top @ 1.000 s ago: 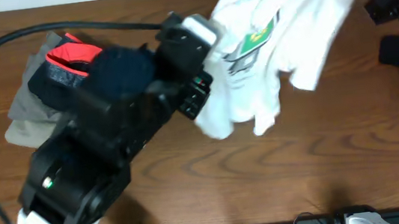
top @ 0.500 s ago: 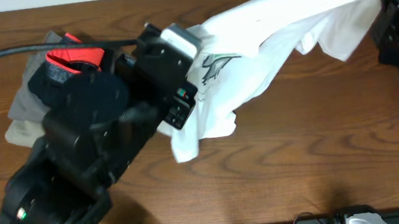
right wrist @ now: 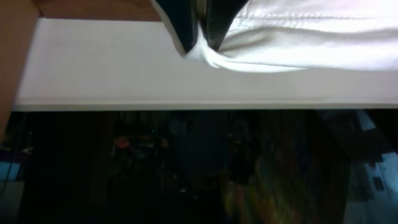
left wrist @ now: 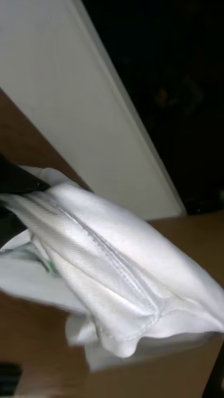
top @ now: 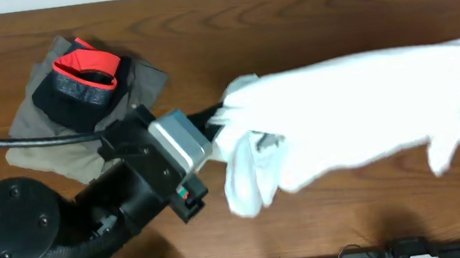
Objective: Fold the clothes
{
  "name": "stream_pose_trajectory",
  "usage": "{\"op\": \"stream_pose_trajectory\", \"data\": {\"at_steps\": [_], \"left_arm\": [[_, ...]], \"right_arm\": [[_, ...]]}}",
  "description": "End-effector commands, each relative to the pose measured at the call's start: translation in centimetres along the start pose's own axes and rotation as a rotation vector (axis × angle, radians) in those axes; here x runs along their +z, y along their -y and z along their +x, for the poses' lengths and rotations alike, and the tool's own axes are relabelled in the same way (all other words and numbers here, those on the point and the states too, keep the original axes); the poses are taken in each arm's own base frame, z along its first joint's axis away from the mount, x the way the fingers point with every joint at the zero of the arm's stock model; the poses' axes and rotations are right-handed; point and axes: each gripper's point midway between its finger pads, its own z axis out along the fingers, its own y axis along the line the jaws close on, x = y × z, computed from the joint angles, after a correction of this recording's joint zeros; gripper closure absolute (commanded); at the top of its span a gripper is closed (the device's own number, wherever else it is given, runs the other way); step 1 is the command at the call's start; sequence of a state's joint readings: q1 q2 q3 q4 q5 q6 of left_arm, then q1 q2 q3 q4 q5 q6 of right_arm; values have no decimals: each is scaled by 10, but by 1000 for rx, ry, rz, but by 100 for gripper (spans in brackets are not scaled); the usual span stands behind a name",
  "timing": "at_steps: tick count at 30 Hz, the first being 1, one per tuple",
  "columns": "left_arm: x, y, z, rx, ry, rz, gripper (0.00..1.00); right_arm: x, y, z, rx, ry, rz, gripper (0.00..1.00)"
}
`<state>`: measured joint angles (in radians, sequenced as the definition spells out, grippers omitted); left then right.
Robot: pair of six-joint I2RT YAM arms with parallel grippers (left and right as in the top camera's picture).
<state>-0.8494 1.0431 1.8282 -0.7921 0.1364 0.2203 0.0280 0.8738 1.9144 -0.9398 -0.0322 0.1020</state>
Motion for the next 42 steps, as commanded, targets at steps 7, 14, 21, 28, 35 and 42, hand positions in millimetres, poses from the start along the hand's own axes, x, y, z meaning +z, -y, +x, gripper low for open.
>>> {"op": "stream_pose_trajectory", "data": {"at_steps": [7, 14, 21, 28, 35, 42], "left_arm": [[58, -47, 59, 2, -269, -253, 94], [152, -93, 155, -58, -543, -347, 94], [231, -163, 275, -183, -698, -371, 36], [175, -241, 326, -344, -820, -540, 2], [137, -218, 332, -512, -900, -398, 2], [128, -179, 357, -587, -1022, -280, 2]], "right_arm": [[57, 11, 41, 6, -177, 41, 99], [160, 14, 125, 28, -456, 14, 99], [285, 34, 257, 6, -694, 32, 68], [306, 91, 343, 71, -874, 148, 39], [262, 99, 372, 162, -1082, 146, 38], [216, 95, 430, 198, -1325, 166, 41]]}}
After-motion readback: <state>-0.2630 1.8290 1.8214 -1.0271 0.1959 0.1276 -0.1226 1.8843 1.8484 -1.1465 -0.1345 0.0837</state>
